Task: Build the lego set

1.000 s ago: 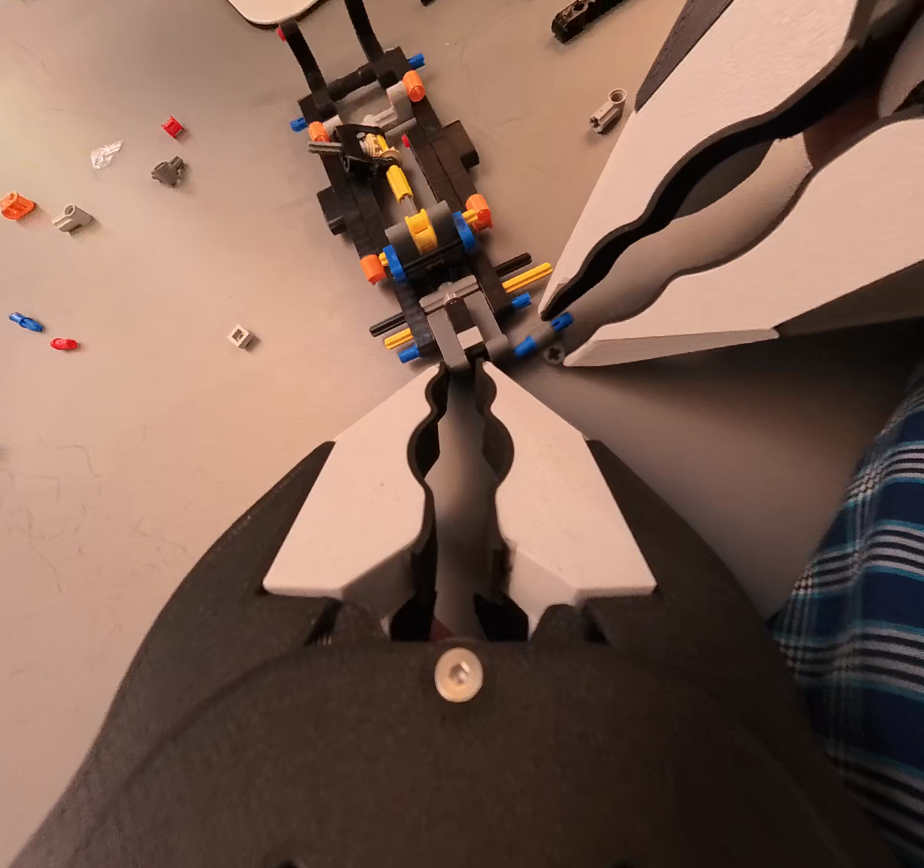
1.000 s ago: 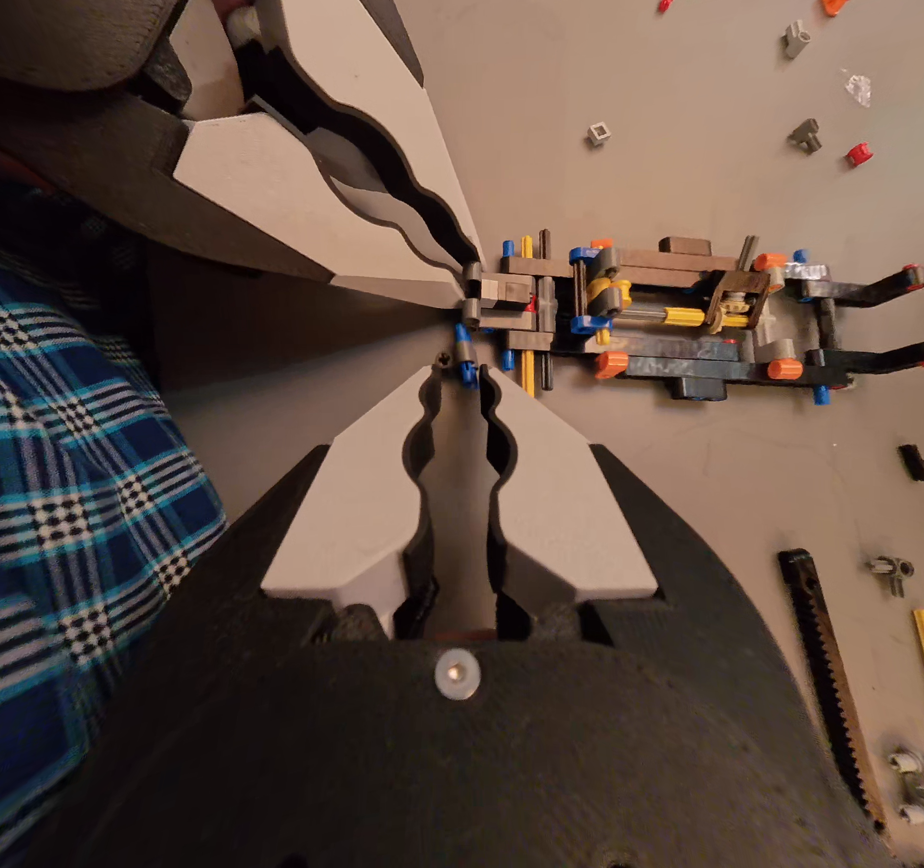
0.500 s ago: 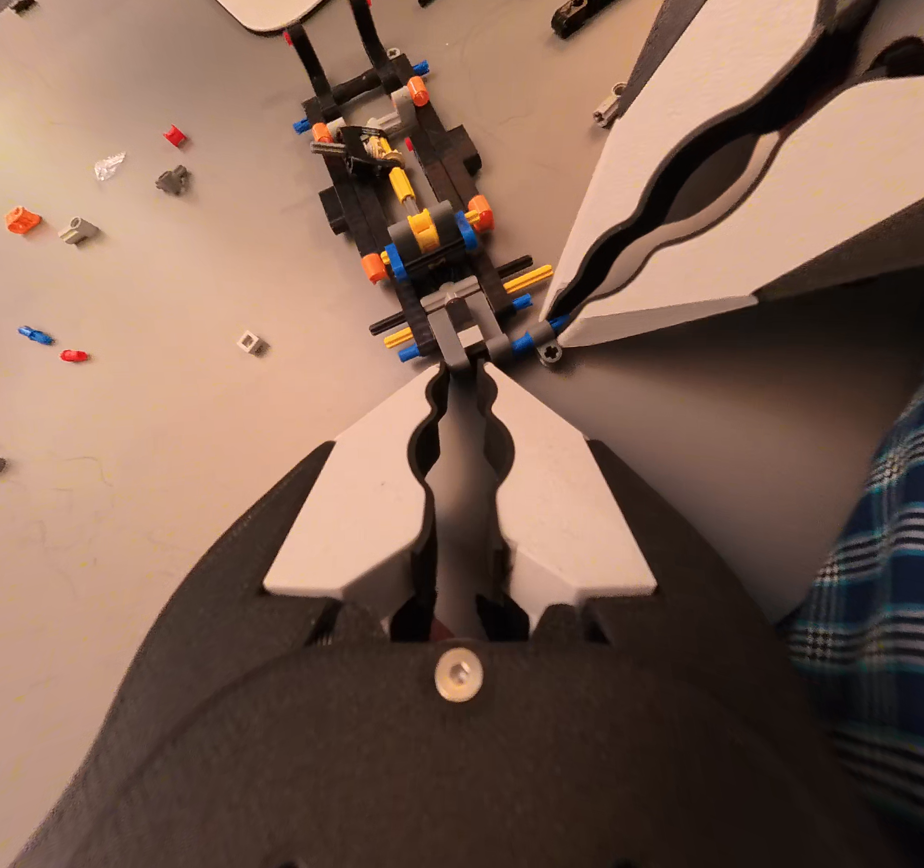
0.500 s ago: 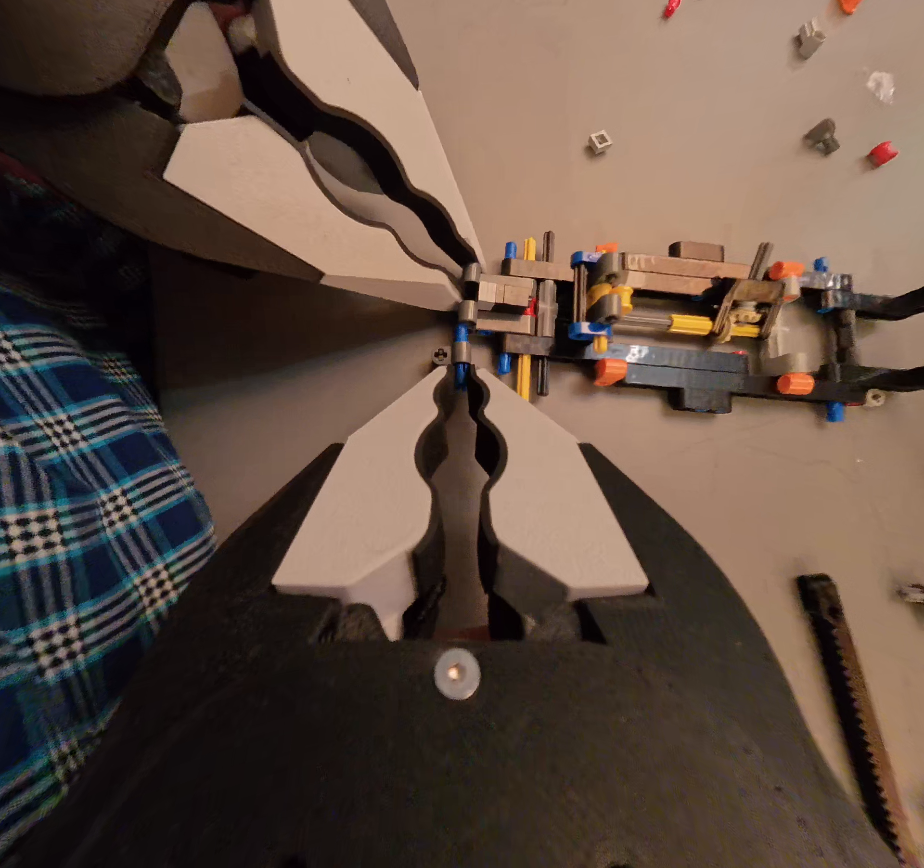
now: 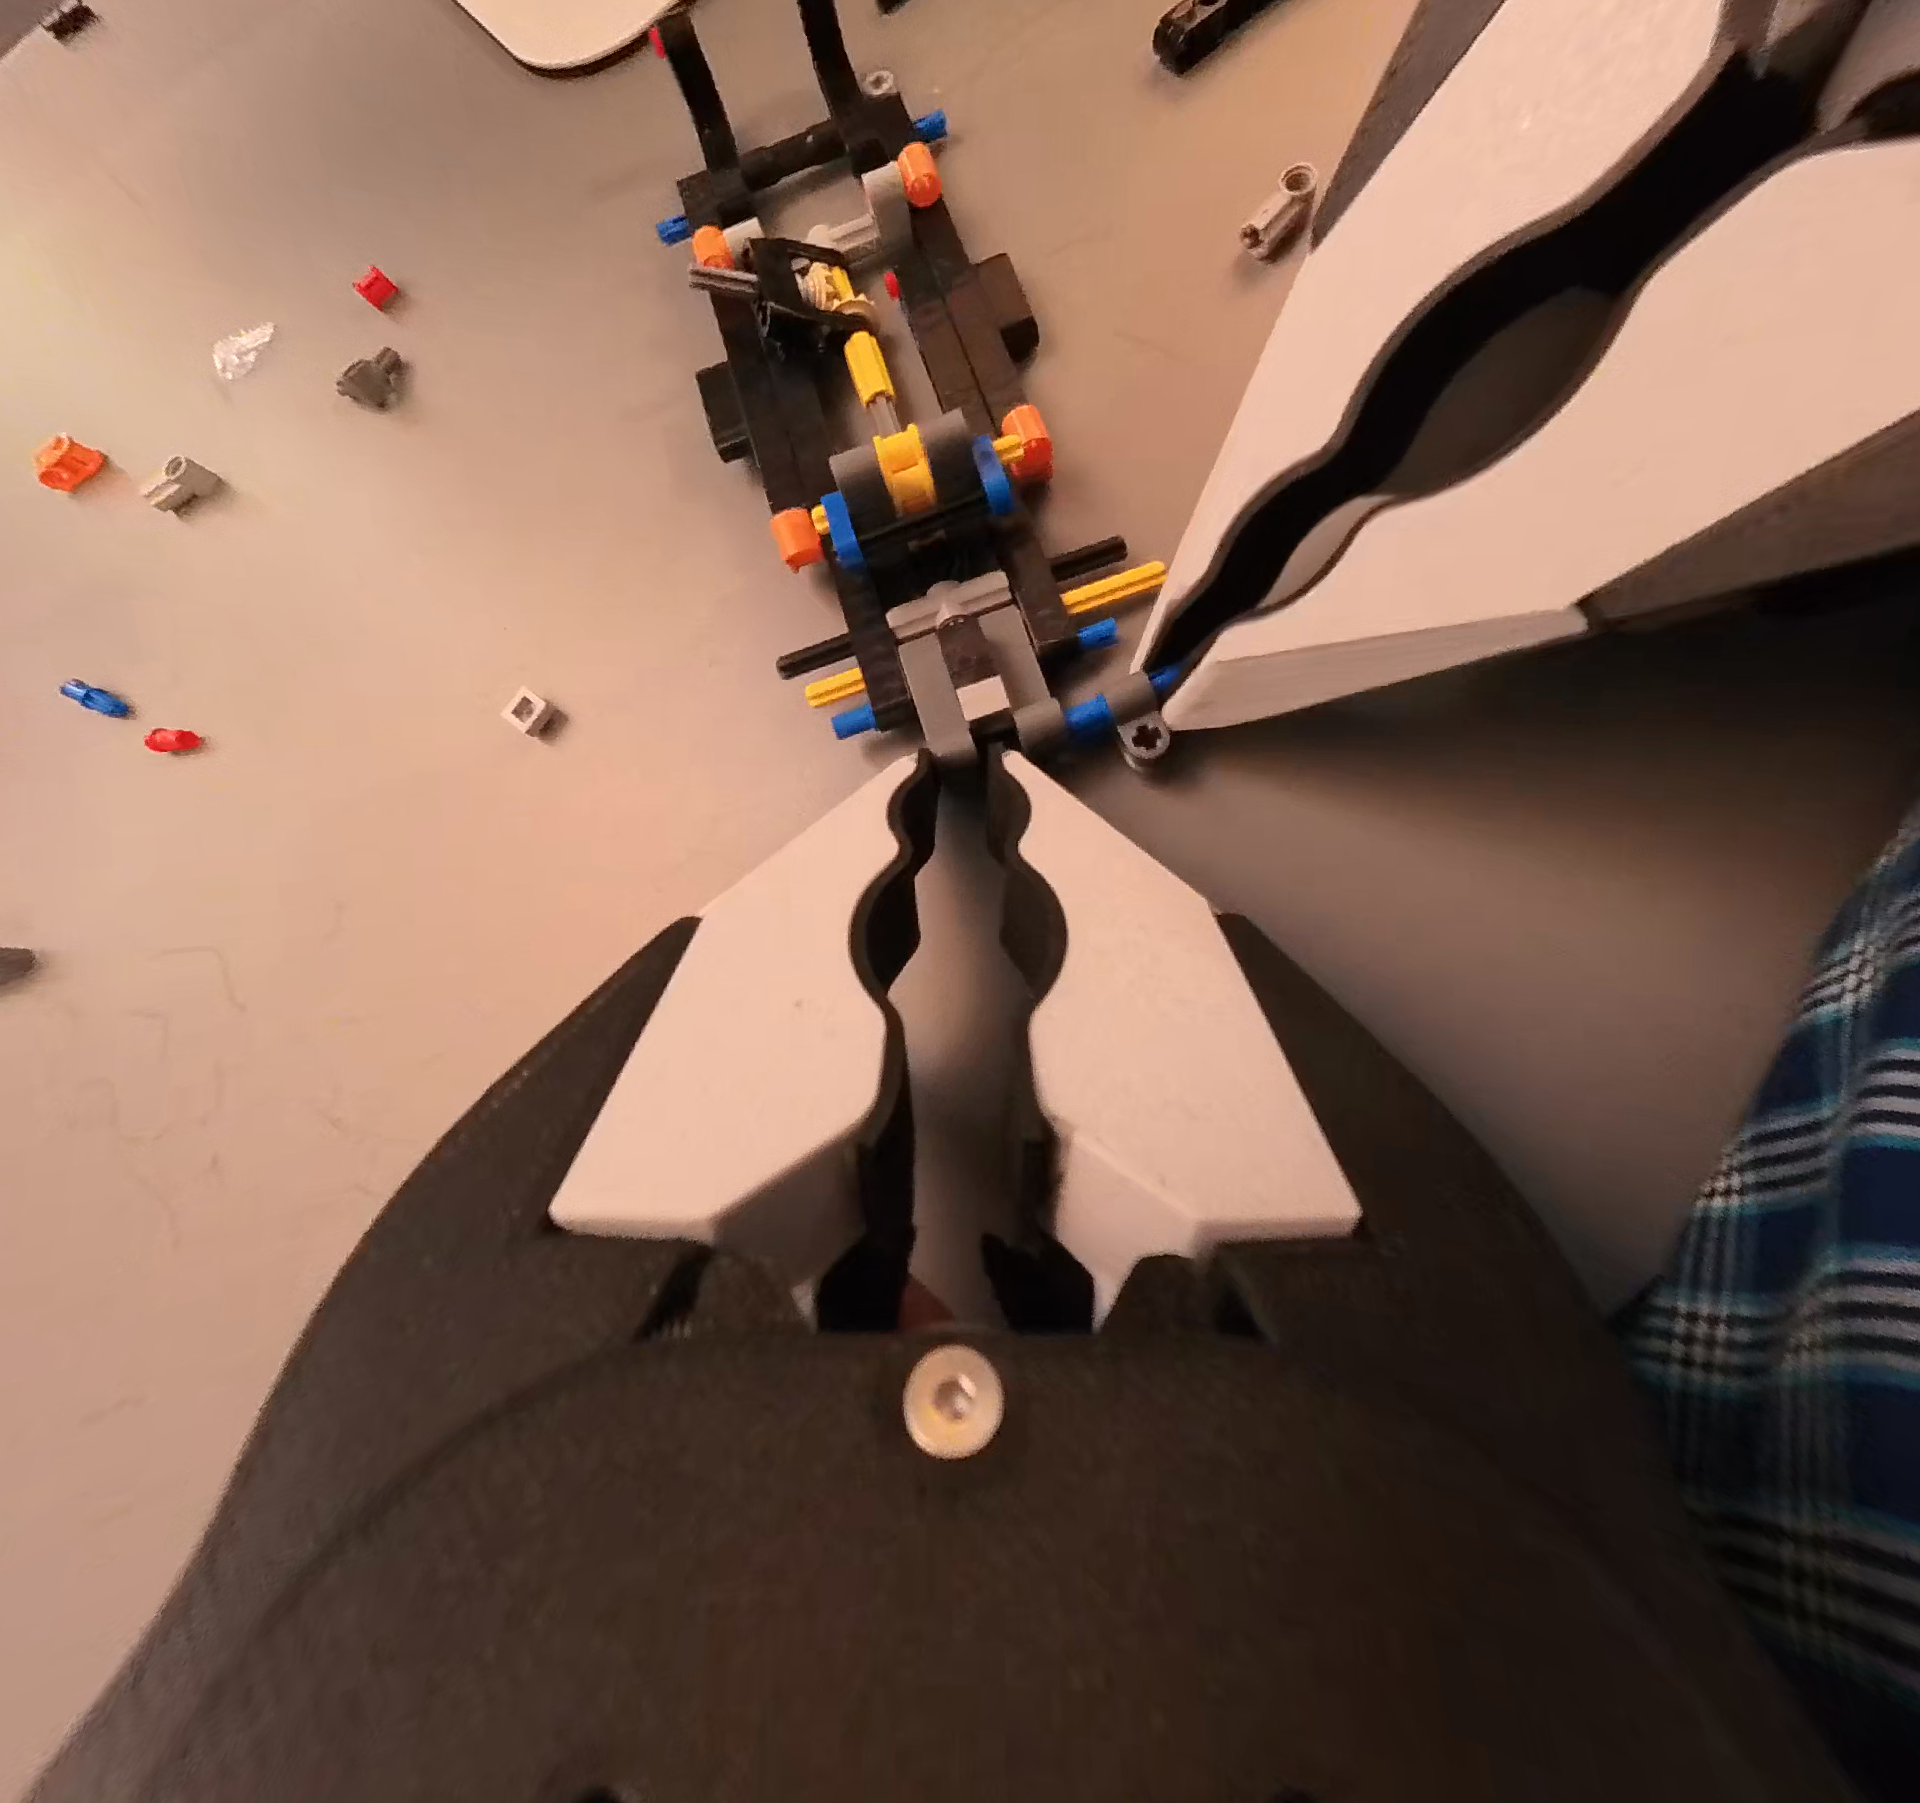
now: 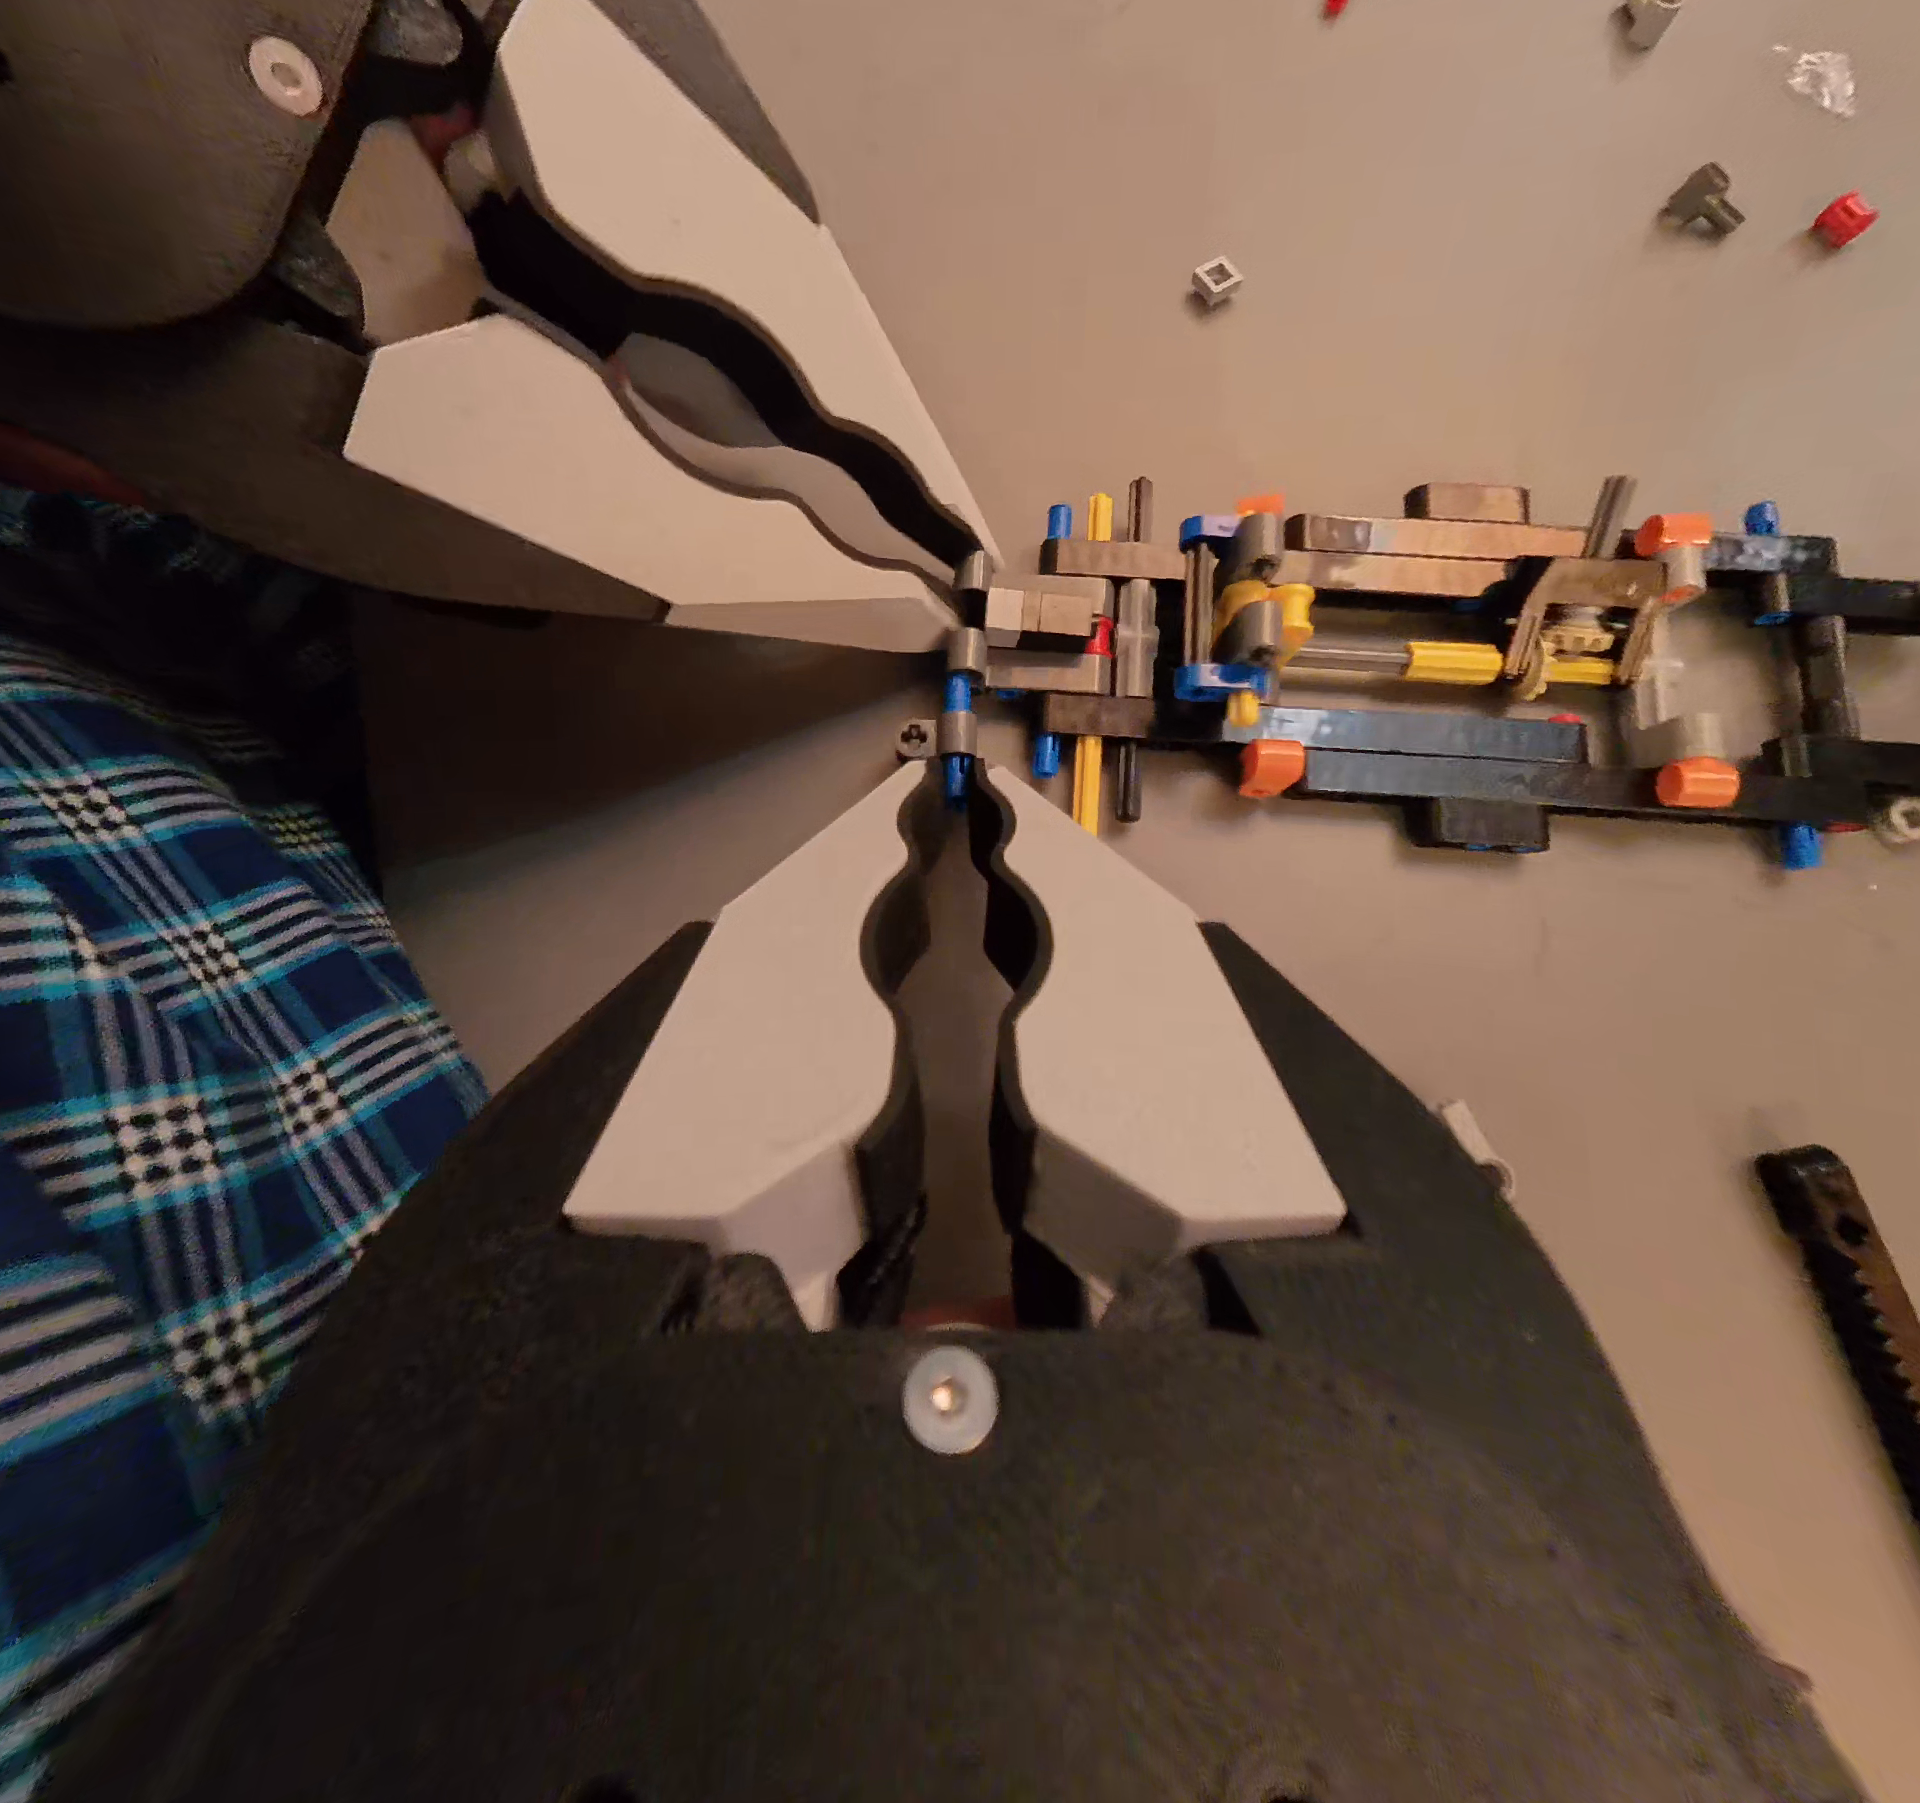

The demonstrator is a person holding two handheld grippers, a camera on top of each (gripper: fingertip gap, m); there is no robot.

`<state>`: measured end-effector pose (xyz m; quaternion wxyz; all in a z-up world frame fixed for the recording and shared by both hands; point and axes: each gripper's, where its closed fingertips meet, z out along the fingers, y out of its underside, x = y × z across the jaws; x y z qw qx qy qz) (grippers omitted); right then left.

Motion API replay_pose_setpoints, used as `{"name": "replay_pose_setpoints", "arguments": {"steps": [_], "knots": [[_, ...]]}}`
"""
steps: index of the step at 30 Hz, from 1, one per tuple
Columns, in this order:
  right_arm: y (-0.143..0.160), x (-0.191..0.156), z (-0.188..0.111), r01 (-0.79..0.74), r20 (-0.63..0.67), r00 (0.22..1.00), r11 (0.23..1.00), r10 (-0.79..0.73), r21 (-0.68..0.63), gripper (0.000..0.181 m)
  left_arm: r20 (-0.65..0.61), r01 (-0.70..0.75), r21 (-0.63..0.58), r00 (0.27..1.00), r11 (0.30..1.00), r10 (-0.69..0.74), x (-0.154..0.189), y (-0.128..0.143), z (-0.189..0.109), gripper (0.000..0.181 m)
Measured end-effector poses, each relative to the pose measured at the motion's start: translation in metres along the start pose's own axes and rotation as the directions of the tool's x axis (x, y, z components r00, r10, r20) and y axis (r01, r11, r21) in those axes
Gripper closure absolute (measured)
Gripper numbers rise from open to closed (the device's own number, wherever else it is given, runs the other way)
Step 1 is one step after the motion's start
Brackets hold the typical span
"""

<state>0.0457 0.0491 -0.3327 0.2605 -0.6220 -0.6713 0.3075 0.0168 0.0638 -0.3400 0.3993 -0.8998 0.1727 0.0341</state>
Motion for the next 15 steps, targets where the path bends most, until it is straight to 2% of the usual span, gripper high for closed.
{"name": "replay_pose_setpoints", "arguments": {"steps": [15], "knots": [[-0.0018,0.0012,0.0013,-0.003,-0.041,0.999,1.0,0.003,0.001,0.181,0.043,0.022,-0.014,0.999,1.0,-0.021,-0.0019,0.0003,0.0001,0.175]]}}
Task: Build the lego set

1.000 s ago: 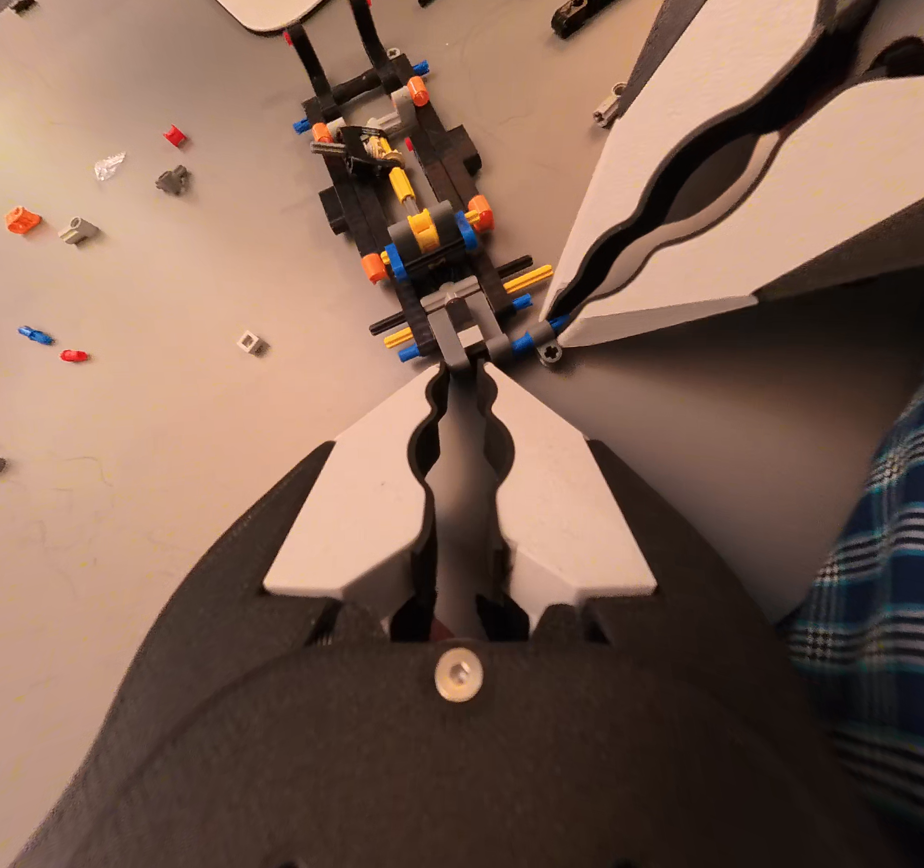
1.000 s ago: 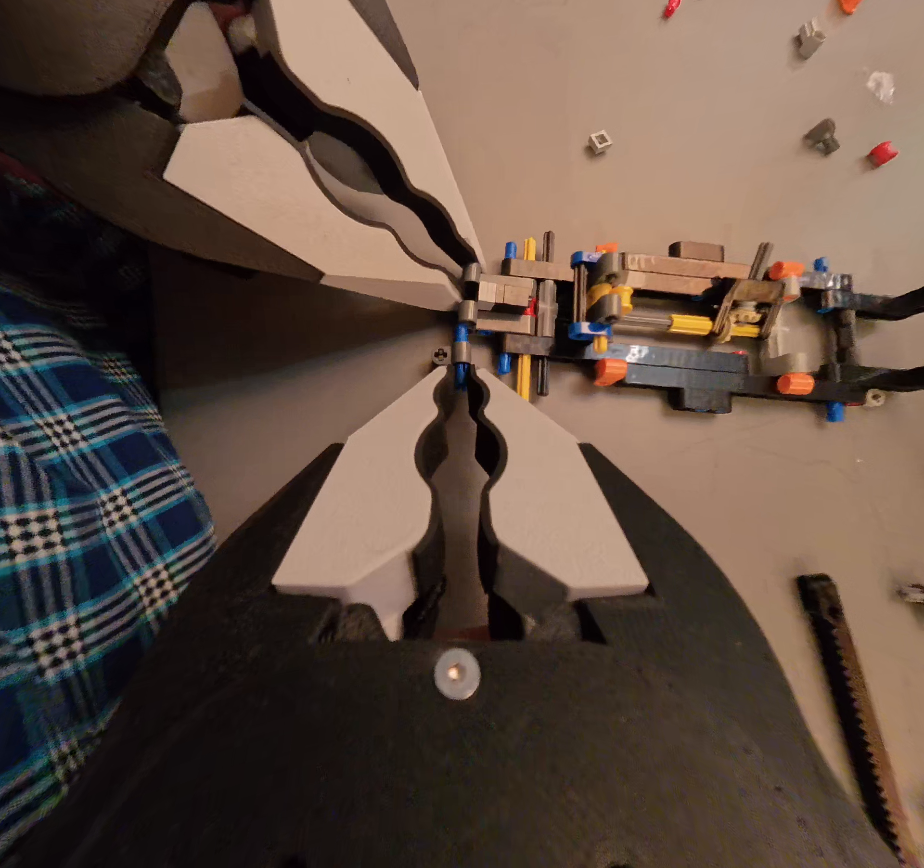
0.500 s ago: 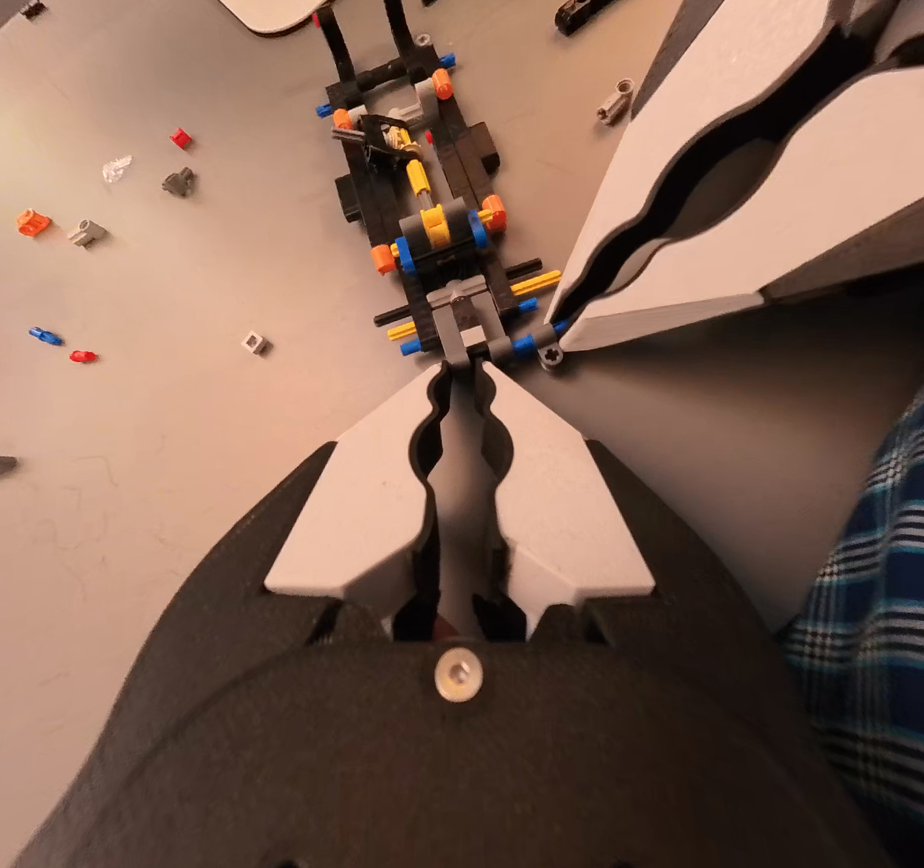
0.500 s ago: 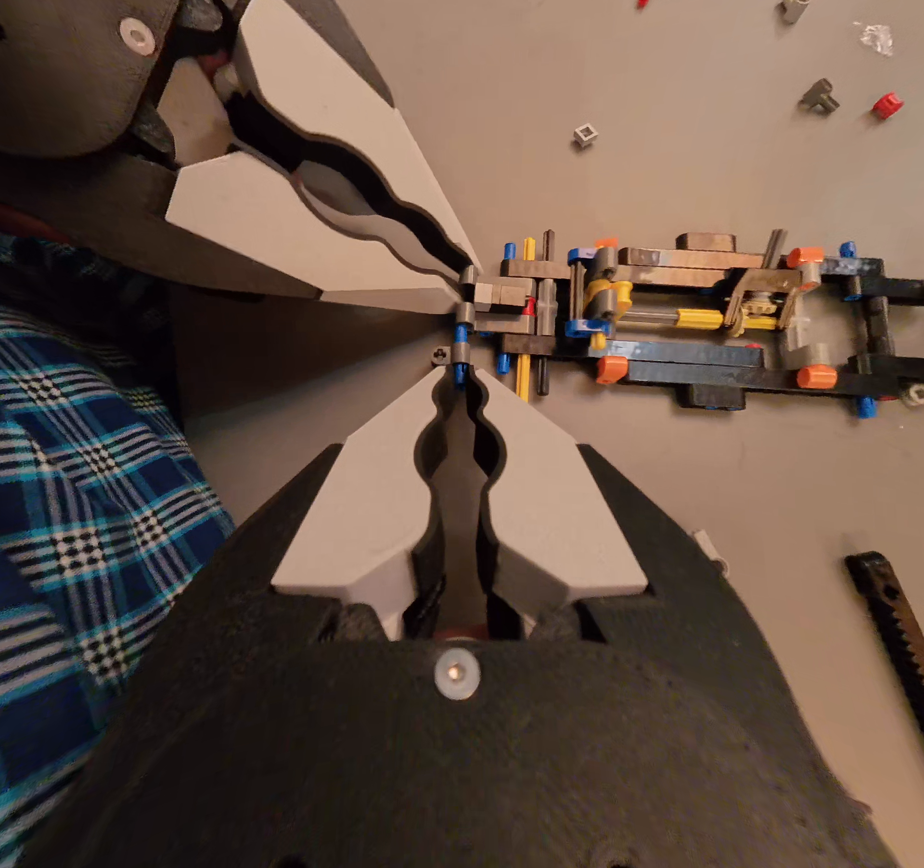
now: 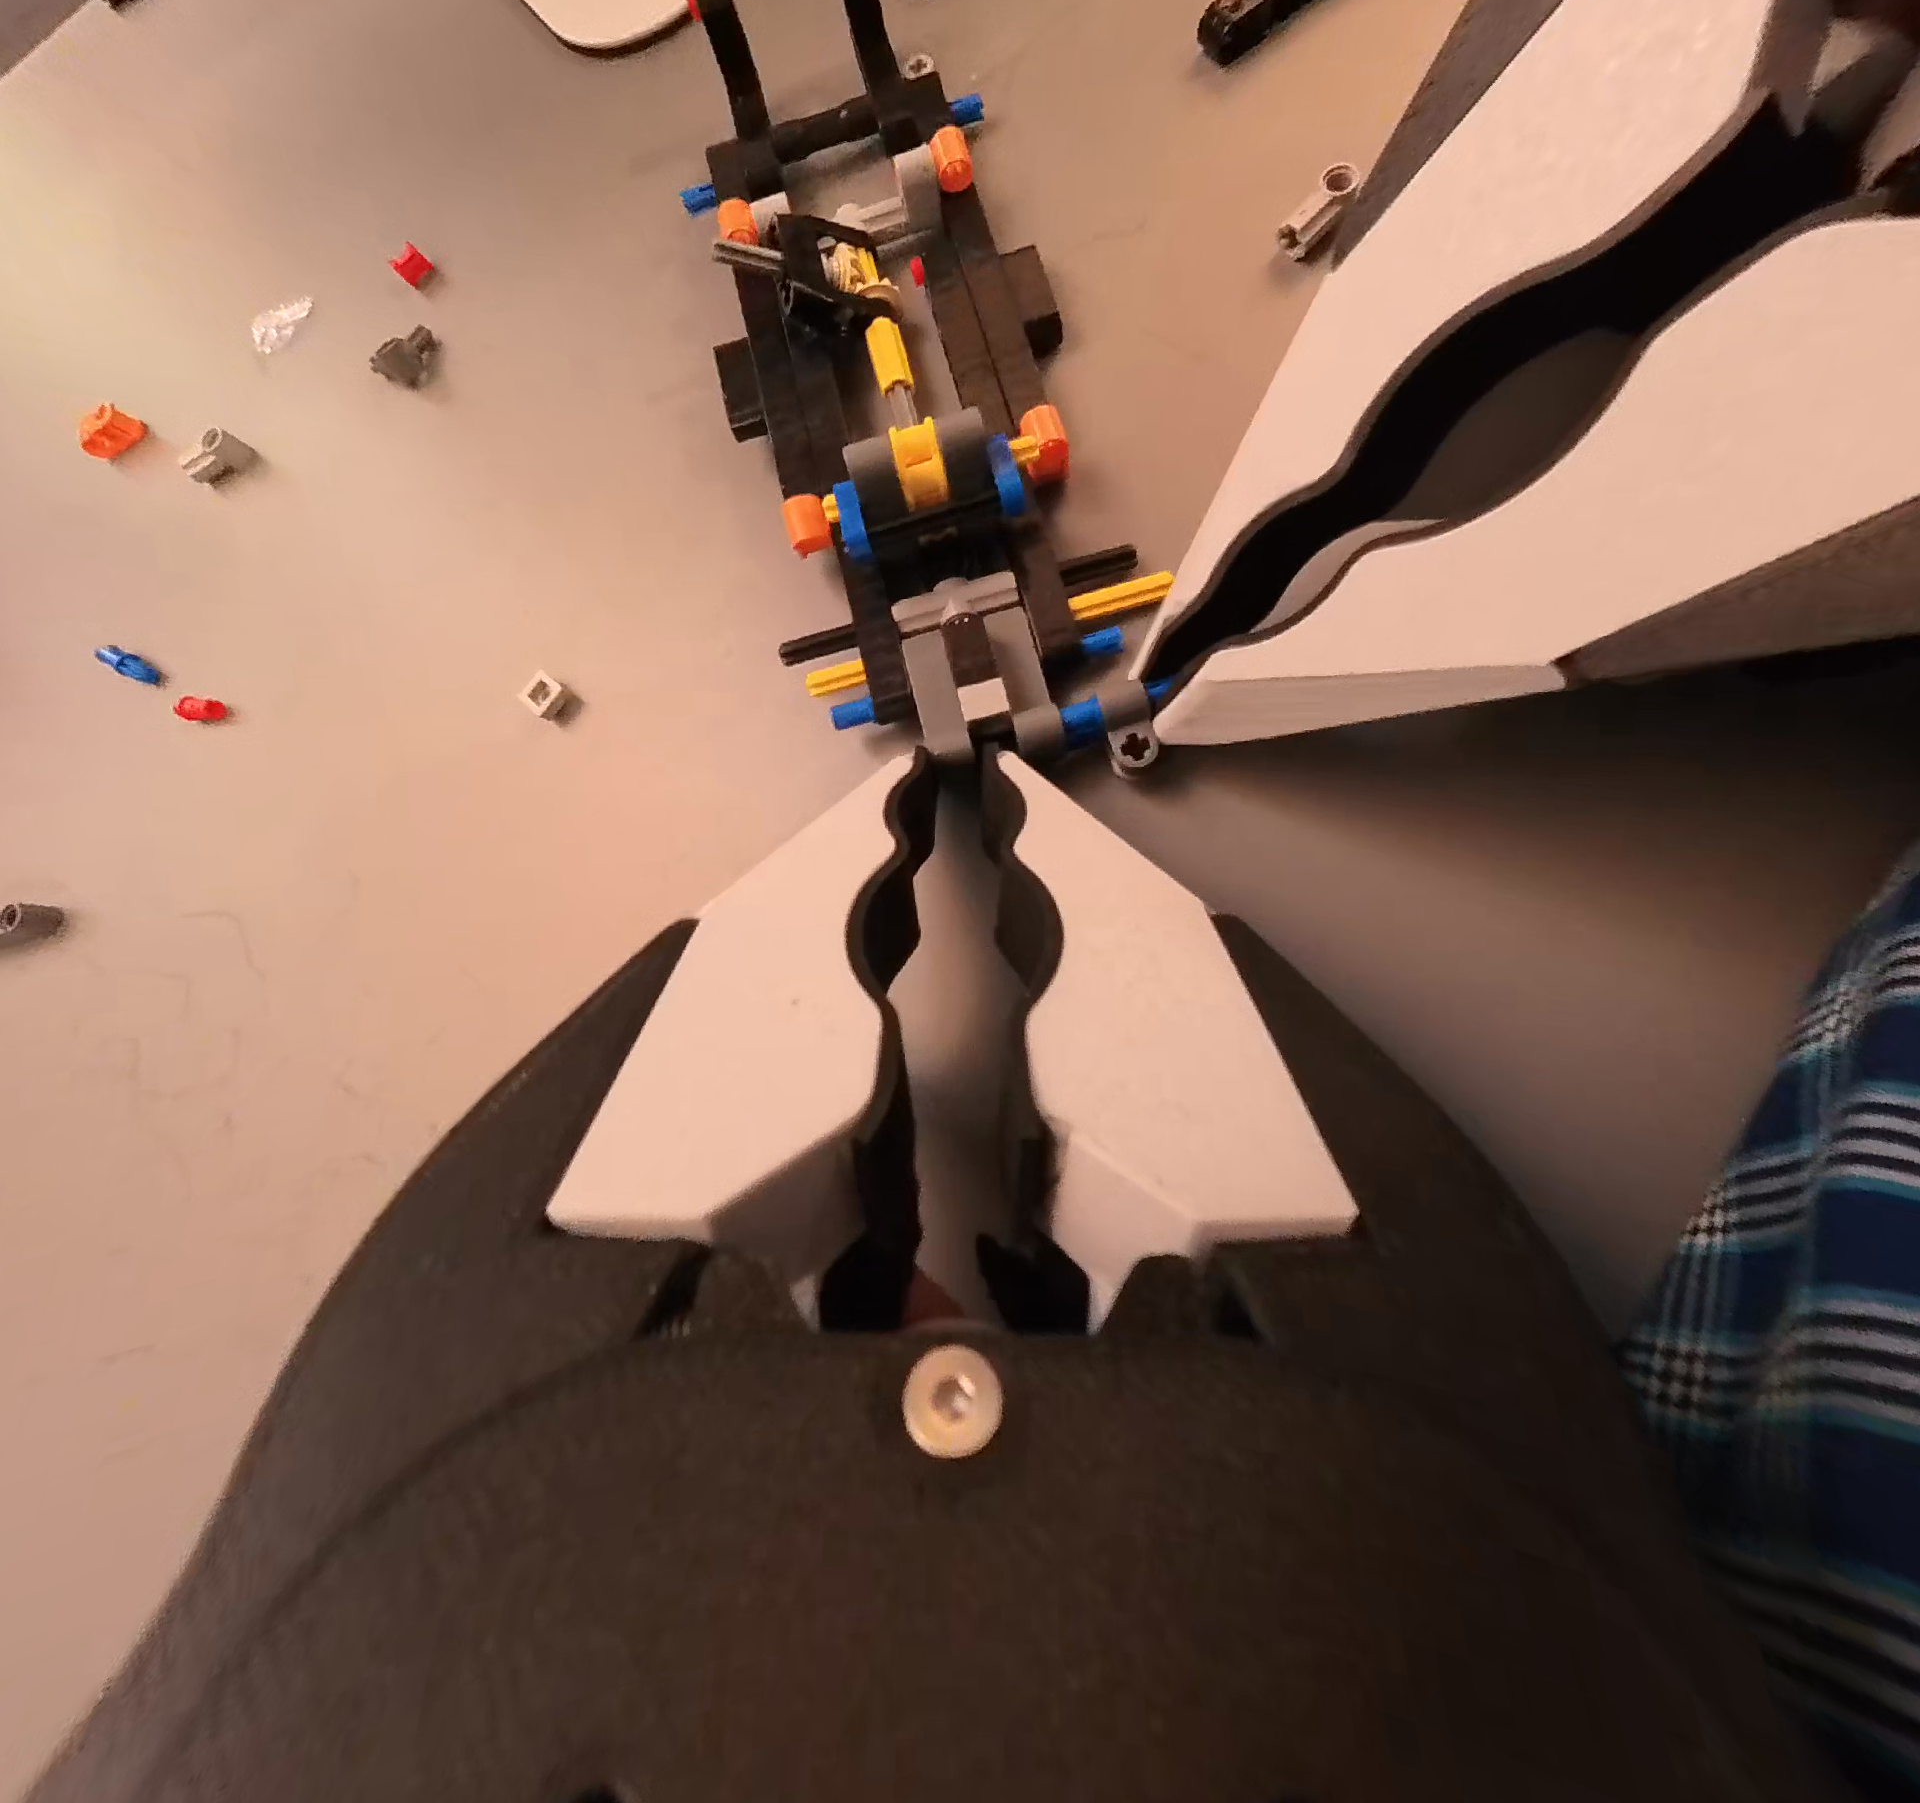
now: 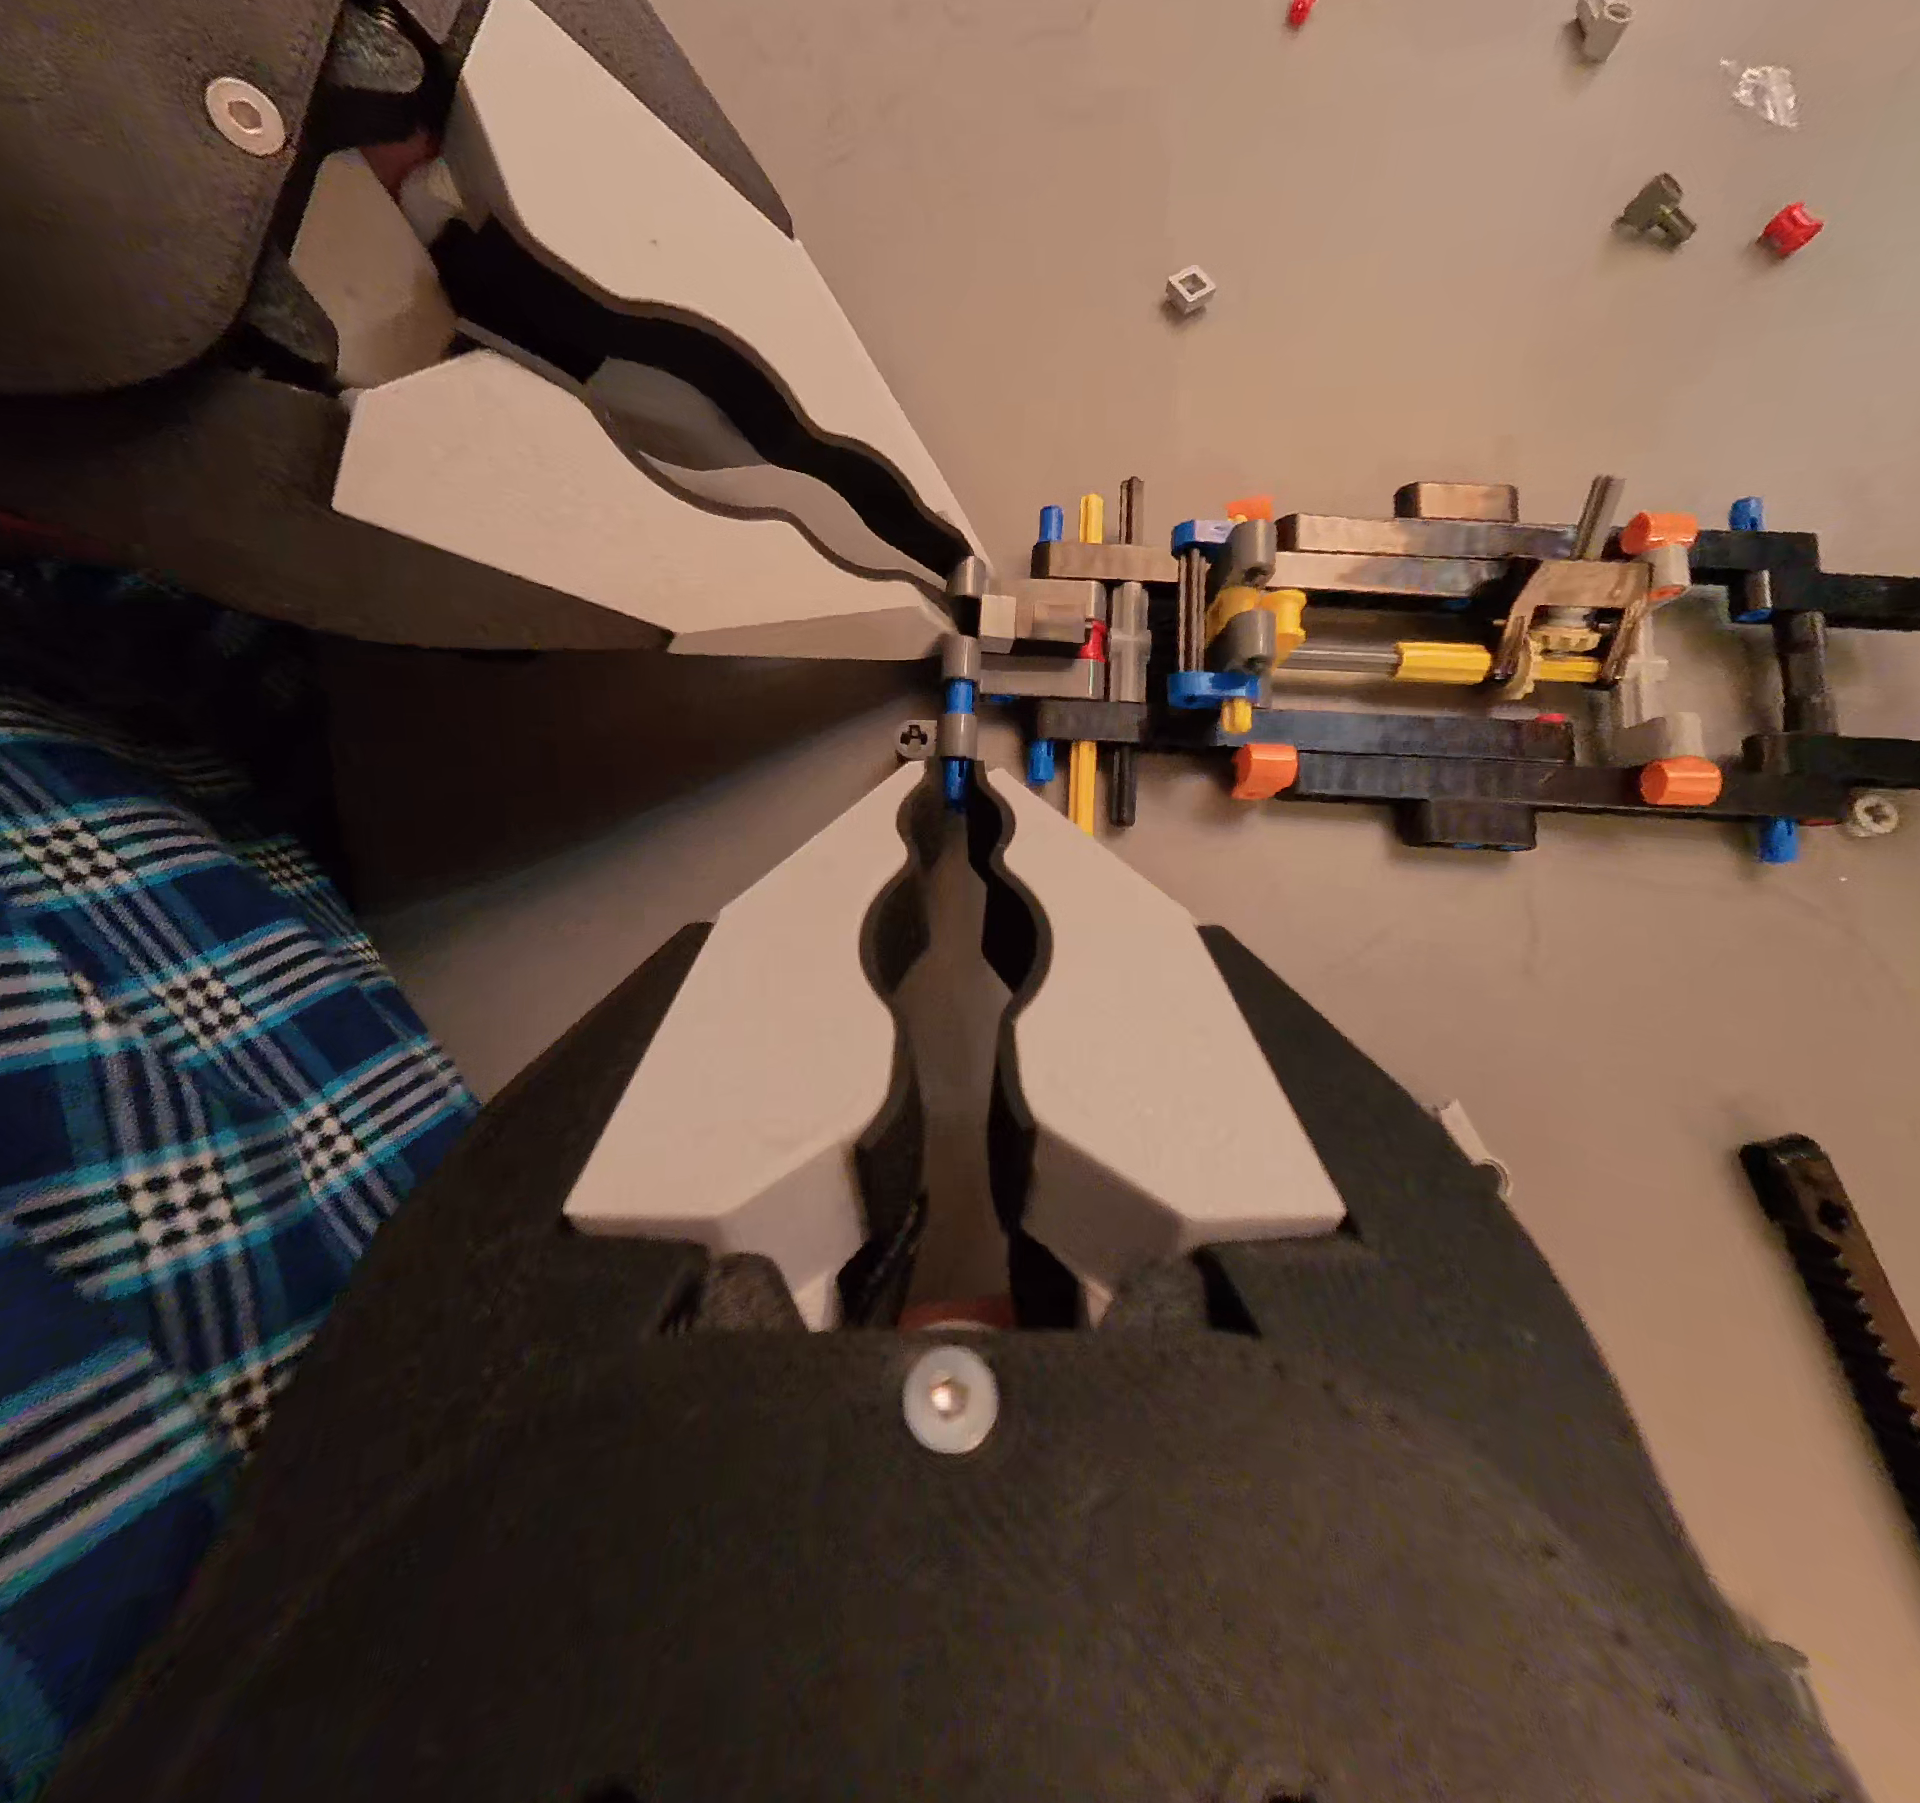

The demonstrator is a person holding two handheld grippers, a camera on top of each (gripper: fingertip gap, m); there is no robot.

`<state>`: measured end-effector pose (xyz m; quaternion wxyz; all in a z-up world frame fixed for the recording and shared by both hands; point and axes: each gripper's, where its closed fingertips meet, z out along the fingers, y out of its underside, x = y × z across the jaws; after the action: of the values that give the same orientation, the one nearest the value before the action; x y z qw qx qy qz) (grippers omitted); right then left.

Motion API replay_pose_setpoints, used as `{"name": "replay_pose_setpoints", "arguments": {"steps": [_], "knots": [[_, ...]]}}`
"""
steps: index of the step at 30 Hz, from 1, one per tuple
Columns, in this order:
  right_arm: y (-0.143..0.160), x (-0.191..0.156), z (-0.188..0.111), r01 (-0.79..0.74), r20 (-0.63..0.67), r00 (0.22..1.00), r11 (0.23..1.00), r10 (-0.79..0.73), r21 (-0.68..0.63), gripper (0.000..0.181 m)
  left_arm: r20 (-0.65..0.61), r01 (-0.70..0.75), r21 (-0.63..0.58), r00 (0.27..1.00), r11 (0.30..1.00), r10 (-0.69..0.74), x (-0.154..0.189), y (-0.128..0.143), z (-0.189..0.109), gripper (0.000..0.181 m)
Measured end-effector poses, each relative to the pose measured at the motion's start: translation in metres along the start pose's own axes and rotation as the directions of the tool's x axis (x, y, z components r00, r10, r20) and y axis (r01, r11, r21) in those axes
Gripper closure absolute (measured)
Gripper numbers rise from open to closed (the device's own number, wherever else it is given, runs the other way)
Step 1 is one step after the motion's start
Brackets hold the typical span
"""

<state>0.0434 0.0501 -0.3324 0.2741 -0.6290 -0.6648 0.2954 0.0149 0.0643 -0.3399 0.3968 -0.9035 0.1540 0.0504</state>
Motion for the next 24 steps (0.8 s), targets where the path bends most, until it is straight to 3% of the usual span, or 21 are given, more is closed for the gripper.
{"name": "replay_pose_setpoints", "arguments": {"steps": [8,17,24], "knots": [[0.0001,0.0004,-0.0004,-0.074,0.017,0.997,0.997,0.074,0.0,0.181,0.025,0.01,-0.006,1.0,1.0,-0.01,-0.0006,0.0,0.0004,0.175],[0.0001,0.0035,-0.0002,0.14,-0.091,0.985,0.989,-0.144,-0.05,0.181,-0.007,0.102,-0.016,0.995,0.995,-0.103,-0.0014,0.0008,0.0009,0.175],[-0.001,0.0032,-0.0001,0.213,-0.101,0.97,0.973,-0.222,-0.092,0.181,0.011,0.098,-0.018,0.995,0.995,-0.098,-0.002,0.001,0.0011,0.175]]}}
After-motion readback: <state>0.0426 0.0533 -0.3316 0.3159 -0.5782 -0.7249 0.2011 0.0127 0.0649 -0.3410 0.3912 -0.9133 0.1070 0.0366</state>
